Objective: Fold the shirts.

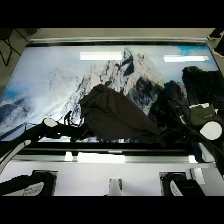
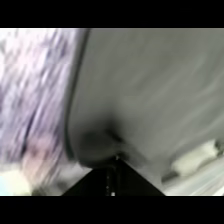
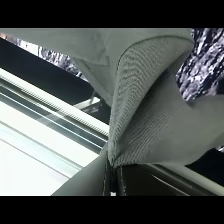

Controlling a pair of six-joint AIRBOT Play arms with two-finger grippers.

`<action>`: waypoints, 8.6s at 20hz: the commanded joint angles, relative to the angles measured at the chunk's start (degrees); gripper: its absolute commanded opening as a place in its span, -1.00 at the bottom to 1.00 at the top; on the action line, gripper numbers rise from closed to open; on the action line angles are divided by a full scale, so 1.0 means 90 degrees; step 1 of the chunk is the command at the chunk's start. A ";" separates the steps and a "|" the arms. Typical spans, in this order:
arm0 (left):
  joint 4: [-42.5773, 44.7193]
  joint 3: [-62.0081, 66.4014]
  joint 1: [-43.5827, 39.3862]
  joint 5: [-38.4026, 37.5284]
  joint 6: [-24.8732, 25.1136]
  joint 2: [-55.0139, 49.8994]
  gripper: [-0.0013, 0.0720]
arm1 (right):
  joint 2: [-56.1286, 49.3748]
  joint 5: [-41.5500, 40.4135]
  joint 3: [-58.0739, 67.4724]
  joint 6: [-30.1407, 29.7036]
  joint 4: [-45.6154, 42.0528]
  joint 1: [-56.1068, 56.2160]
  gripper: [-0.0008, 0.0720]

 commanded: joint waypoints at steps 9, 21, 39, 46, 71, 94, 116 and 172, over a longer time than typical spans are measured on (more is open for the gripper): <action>-0.0503 0.5559 0.1719 0.1797 0.2137 0.3667 -0.87 | -0.0002 -0.1664 0.5952 -0.0945 -0.2378 0.0005 -0.89; 0.1452 0.8434 0.2212 0.0389 0.1348 0.3840 -0.86 | -0.0058 -0.1180 0.8315 -0.1341 -0.2526 0.0005 -0.89; 0.3045 0.6081 0.2198 -0.0022 0.0920 0.0032 -0.86 | -0.5751 -0.3109 0.8313 -0.0192 0.0175 0.0005 -0.89; 0.1872 0.6081 0.2069 -0.0063 0.0920 -0.1644 -0.86 | -0.7504 -0.1511 0.8313 0.0296 0.1659 0.0012 -0.89; 0.2885 0.6776 0.3094 -0.2888 -0.0668 -0.4039 0.55 | -0.6290 0.2776 0.7941 -0.0466 0.0036 -0.1234 0.43; 0.2793 0.6783 0.2754 -0.2975 0.0243 -0.3303 -0.88 | -0.6392 0.0444 0.3728 -0.0007 -0.0187 -0.1234 0.48; 0.2773 0.7446 0.3084 0.0930 0.0432 0.3279 -0.87 | -0.1496 -0.3232 0.8344 -0.1409 0.0134 -0.1234 -0.90; 0.4777 0.6433 0.2873 -0.5877 -0.0274 -0.2684 0.58 | -0.6829 0.1613 0.6190 -0.0435 -0.1627 -0.0323 0.45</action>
